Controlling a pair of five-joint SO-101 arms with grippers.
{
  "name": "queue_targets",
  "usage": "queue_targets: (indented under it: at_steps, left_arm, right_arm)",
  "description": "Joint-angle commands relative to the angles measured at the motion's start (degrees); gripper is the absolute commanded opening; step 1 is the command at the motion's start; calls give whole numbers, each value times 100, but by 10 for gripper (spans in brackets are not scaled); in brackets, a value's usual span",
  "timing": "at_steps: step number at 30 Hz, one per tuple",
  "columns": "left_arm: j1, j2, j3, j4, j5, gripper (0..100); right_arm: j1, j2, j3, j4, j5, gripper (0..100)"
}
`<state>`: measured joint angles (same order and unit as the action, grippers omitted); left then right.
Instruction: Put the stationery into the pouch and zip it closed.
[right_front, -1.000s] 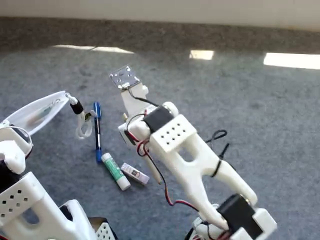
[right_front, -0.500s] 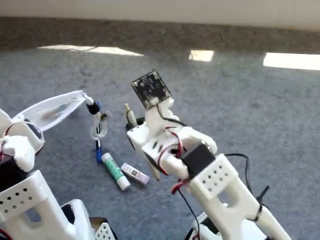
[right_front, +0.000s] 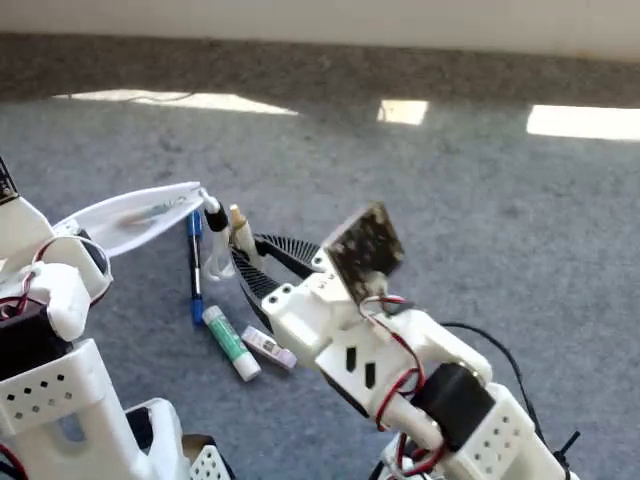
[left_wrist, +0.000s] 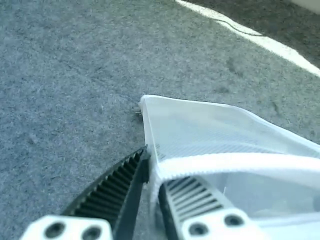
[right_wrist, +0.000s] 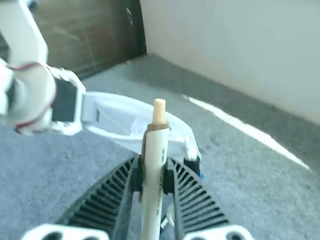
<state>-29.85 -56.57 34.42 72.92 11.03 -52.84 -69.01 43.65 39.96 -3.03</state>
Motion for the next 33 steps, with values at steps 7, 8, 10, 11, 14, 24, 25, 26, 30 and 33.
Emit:
queue_targets:
  at_steps: [7, 8, 10, 11, 14, 24, 25, 26, 30, 33]
  left_arm:
    - [92, 4, -92, -158, 44, 9]
    - [92, 4, -92, -158, 44, 9]
    - [92, 4, -92, -158, 44, 10]
    - [92, 4, -92, -158, 44, 10]
    - [92, 4, -84, -158, 44, 10]
    - [84, 4, -84, -149, 44, 10]
    - [84, 4, -84, -149, 44, 10]
    - [84, 4, -84, -149, 44, 10]
    - [66, 4, -75, -149, 44, 10]
    - [66, 4, 57, -185, 44, 10]
  right_arm:
    - [-919, -567, 171, -2352, -26, 5]
    - [-963, -567, 295, -2730, -26, 5]
    - [-1051, -558, 602, -3600, -18, 5]
    - [-1095, -549, 760, -4075, -18, 5]
    - [-1288, -286, 1165, -5270, -18, 5]
    - [-1270, 2070, 892, -7749, -18, 5]
    - [-1209, 2273, 831, -7925, 0, 5]
    - [-1112, 2457, 787, -8075, 79, 5]
    - [-910, 2967, 778, -8690, 378, 5]
    - [-857, 3196, 769, -8998, 589, 5]
